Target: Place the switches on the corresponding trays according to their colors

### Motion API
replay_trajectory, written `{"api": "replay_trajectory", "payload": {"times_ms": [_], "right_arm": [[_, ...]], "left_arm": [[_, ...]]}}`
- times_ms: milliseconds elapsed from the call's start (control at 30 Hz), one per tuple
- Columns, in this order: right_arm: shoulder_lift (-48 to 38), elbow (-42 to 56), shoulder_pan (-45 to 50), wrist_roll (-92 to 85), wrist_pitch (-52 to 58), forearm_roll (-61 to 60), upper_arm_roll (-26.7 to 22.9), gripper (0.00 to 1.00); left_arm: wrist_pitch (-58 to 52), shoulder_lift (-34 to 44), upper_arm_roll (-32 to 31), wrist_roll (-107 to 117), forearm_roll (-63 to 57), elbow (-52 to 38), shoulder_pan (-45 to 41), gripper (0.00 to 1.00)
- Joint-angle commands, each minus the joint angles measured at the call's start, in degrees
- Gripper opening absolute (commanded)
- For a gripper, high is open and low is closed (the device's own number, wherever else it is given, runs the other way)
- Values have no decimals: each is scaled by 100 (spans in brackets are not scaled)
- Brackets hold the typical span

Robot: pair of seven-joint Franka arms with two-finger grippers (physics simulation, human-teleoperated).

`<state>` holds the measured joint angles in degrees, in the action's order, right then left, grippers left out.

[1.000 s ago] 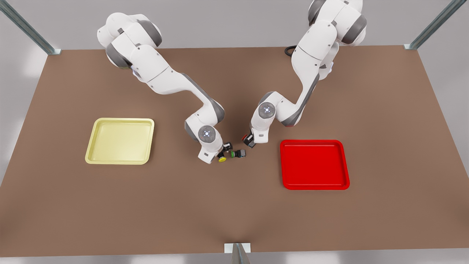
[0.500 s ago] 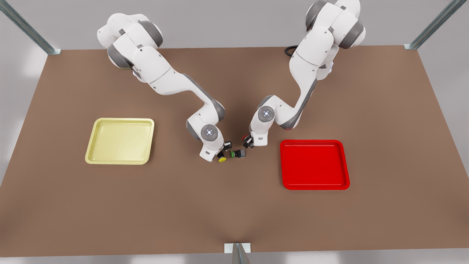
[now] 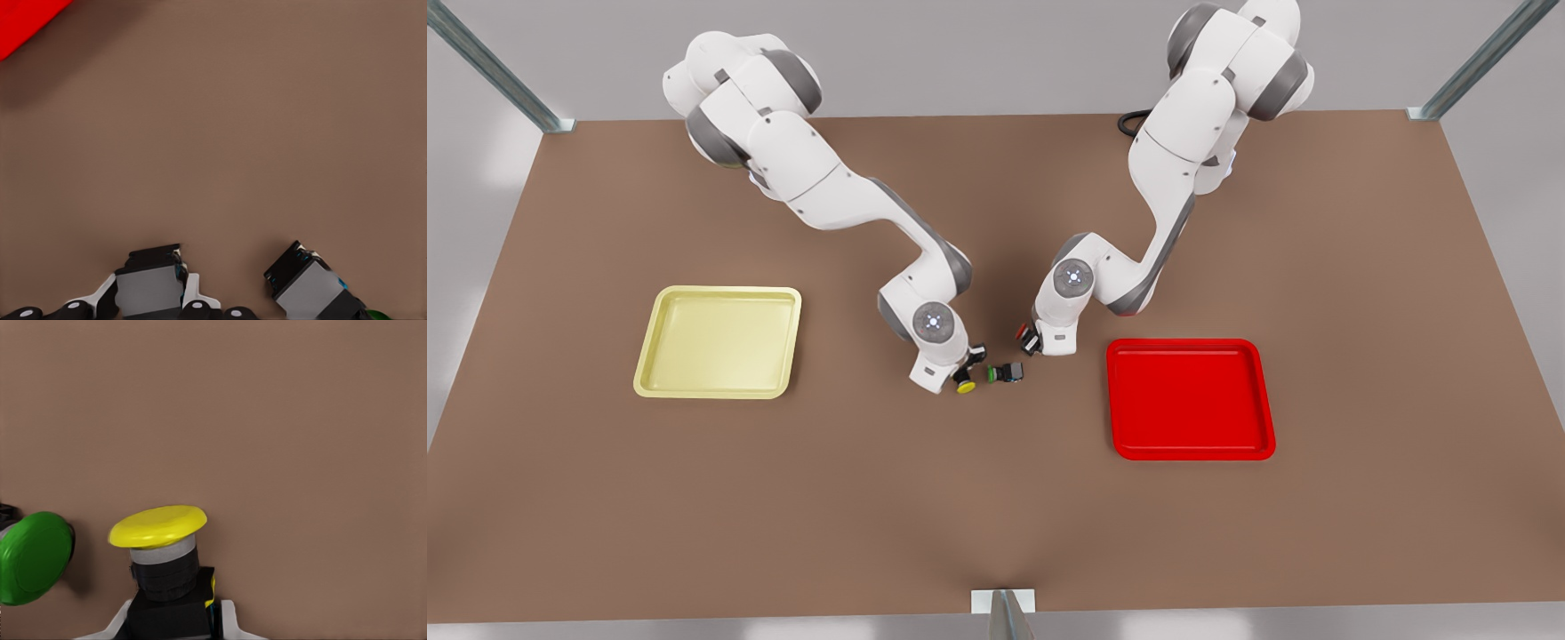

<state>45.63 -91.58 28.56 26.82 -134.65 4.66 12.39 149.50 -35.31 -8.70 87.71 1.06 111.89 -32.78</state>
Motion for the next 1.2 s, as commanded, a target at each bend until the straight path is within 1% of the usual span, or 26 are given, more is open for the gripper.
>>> {"api": "replay_trajectory", "payload": {"times_ms": [0, 267, 333, 400, 500, 600, 667, 700, 767, 833, 867, 933, 1000, 1033, 1067, 1167], "right_arm": [[7, -1, 0, 8, 0, 0, 0, 53], [-63, 8, 0, -10, 18, 0, 0, 52], [-186, -9, -9, -19, 220, 0, -18, 52], [-485, -194, -123, -36, 360, 0, -9, 52], [-1004, -818, -352, -150, 290, 35, -9, 52], [-1531, -1617, -615, -370, 70, 53, -9, 52], [-1909, -2118, -879, -730, 9, 79, -9, 52], [-2172, -2373, -949, -783, 0, 79, -9, 52], [-2533, -2778, -1327, -1310, 0, 88, -9, 52], [-3051, -3296, -1740, -1864, 9, 88, -9, 52], [-3201, -3498, -1828, -1926, 0, 88, -9, 52], [-3553, -3885, -2346, -2620, 0, 88, -9, 52], [-3728, -4123, -2558, -2963, -18, 79, -17, 52], [-3755, -4184, -2698, -3200, -26, 79, -18, 52], [-3781, -4316, -2742, -3244, -158, 79, -18, 52], [-3966, -4799, -2883, -3350, -422, 88, -18, 52]], "left_arm": [[0, 7, 0, 0, -1, 0, 0, 49], [9, -20, 0, 9, -1, 0, 0, 49], [0, -11, 0, 0, -1, 0, 0, 49], [-88, 51, 26, -53, -1, -53, 9, 49], [-264, 218, 105, -105, -9, -97, 18, 49], [-1011, 797, 492, -1028, -9, -18, 53, 49], [-1643, 1149, 1010, -2205, 26, 0, 61, 49], [-1968, 1298, 1379, -3119, 333, 0, 61, 49], [-2399, 1431, 1986, -4280, 448, 0, 61, 49], [-2408, 1343, 2601, -5563, 658, -61, 105, 49], [-2391, 1062, 2839, -6099, 738, -334, 184, 49], [-2426, 649, 2848, -6135, 755, -791, 342, 50], [-2505, 473, 2848, -6126, 896, -923, 395, 52], [-2566, 455, 2848, -6126, 992, -923, 395, 65], [-2593, 455, 2848, -6126, 1010, -923, 387, 100], [-2681, 464, 2848, -6144, 1028, -914, 395, 100]]}}
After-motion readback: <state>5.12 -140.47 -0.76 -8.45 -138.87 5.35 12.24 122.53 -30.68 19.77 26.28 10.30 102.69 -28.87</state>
